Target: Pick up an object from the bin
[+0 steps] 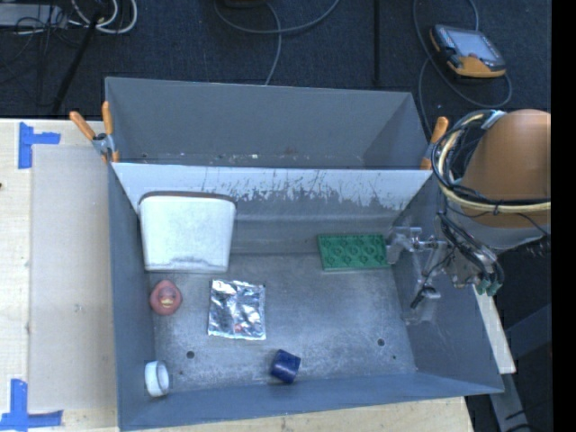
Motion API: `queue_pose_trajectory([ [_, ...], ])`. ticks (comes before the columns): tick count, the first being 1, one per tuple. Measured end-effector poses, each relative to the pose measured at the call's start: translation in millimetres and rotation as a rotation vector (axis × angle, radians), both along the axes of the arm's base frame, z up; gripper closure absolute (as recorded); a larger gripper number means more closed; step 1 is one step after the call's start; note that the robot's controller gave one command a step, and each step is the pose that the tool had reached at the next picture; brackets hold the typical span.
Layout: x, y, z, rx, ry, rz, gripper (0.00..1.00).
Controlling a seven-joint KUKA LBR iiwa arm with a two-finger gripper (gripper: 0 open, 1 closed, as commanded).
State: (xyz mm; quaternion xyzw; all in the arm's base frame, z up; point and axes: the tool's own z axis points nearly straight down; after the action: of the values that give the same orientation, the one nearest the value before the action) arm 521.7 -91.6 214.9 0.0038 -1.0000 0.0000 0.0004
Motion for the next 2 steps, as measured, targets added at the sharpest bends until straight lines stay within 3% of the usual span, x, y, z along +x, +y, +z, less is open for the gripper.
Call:
queue_pose_trajectory([
  [1,78.8,10,-148,0.001,-0.001,-0.314,0.0],
  [2,100.6,2,-145,0.001,-0.002,-0.315,0.0],
])
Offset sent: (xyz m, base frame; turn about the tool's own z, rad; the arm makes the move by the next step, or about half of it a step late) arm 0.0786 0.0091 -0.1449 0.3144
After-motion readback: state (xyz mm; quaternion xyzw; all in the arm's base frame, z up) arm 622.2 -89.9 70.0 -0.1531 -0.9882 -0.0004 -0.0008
